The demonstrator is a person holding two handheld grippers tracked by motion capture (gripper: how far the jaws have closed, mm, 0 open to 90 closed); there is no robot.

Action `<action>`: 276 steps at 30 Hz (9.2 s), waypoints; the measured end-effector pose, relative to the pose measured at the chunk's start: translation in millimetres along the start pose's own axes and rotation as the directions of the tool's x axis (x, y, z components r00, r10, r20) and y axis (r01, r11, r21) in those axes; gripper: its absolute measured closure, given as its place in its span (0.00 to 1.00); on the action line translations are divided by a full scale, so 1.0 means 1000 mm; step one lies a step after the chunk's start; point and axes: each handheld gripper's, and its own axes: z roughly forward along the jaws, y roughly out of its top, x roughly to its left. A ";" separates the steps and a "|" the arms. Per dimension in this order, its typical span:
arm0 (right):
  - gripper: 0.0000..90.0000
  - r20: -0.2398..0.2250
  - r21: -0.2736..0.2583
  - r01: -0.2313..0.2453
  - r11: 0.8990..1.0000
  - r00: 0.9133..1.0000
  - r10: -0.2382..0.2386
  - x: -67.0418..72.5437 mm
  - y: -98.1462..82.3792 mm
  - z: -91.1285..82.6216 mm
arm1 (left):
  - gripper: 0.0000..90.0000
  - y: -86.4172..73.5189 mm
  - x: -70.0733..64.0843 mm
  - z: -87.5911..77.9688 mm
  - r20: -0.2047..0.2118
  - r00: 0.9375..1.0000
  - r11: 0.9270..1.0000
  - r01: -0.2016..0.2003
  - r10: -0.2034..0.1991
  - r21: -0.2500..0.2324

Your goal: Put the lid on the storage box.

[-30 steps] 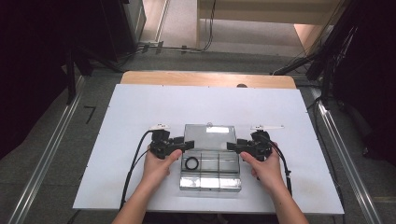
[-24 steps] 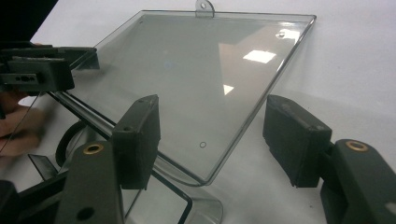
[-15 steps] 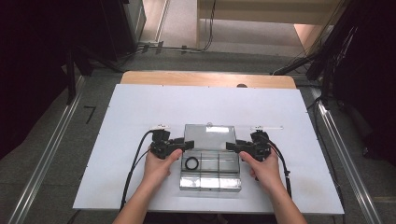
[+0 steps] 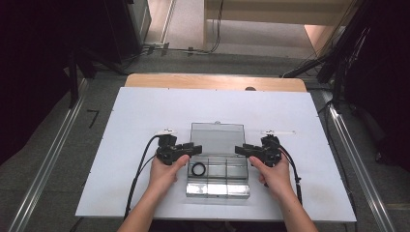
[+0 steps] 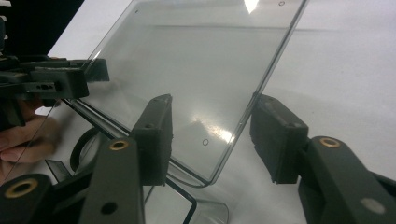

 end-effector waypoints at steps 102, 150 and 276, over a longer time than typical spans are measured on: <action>0.68 0.009 -0.224 0.424 0.878 0.901 -0.433 0.054 -0.003 -0.070 | 0.94 -0.018 -0.031 -0.072 0.018 0.957 0.952 -0.287 0.290 -0.106; 0.63 0.035 -0.183 0.440 0.879 0.896 -0.442 0.052 -0.018 -0.081 | 1.00 -0.014 -0.039 -0.072 0.130 0.944 0.949 -0.289 0.304 -0.124; 0.97 -0.085 -0.035 0.495 0.868 0.864 -0.496 0.033 -0.079 -0.072 | 1.00 -0.060 -0.032 -0.080 0.164 0.909 0.919 -0.393 0.384 0.025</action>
